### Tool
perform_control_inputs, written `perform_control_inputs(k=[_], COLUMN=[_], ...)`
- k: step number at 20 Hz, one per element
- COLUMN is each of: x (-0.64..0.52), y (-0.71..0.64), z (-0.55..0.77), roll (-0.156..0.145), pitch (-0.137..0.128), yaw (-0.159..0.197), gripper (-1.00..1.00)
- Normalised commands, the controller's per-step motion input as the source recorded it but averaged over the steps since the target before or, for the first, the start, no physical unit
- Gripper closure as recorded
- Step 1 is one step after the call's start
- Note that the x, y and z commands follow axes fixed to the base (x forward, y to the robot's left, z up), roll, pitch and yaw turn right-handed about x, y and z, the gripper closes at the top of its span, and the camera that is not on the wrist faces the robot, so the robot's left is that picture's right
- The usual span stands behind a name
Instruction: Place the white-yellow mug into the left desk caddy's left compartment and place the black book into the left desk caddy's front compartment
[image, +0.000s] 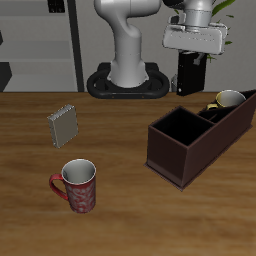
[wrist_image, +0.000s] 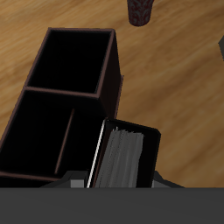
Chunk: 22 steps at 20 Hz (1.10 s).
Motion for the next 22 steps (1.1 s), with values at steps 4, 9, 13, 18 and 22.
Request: perform_control_inputs(k=[4, 9, 13, 18, 22], x=[0.03, 0.16, 0.17, 0.20, 0.24], y=[0.20, 0.14, 0.04, 0.10, 0.00], z=[0.00, 0.08, 0.03, 0.02, -0.01], roll=[0.051, 0.019, -0.010, 0.002, -0.034], pitch=[0.006, -0.001, 0.018, -0.011, 0.034], yaw=[0.027, 0.006, -0.003, 0.038, -0.018], gripper=[1.00, 1.00, 1.00, 1.00, 1.00])
